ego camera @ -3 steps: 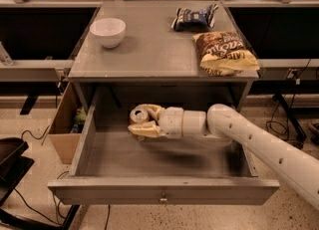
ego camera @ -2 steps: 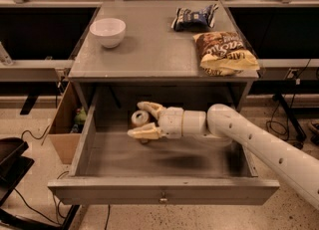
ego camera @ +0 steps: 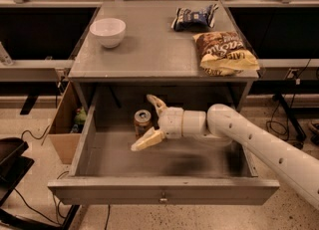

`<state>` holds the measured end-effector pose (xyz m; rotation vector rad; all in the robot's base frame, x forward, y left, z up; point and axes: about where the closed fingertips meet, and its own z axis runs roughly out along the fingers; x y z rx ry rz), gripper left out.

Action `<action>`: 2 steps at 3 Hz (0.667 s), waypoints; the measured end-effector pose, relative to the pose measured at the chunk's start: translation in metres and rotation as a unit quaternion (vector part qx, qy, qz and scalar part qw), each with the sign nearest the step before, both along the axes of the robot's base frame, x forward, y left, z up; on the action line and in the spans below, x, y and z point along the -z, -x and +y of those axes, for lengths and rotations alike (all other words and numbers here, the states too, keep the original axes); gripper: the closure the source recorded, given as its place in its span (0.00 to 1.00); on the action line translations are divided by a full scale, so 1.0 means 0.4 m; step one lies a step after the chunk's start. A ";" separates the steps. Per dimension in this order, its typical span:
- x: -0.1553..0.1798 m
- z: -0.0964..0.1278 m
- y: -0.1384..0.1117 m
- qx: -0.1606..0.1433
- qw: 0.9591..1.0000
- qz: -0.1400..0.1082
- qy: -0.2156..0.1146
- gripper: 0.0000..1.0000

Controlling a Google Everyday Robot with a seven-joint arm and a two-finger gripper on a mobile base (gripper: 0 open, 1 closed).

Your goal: Place orange can into top drawer

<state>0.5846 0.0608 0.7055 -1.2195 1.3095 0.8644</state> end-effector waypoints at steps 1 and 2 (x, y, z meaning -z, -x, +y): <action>-0.054 -0.020 0.038 -0.031 0.999 -0.008 0.027 0.00; -0.144 -0.077 0.109 -0.074 0.995 -0.002 0.068 0.00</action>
Offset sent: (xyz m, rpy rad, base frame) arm -0.0917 -0.0662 0.1105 -0.2428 0.0104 0.2980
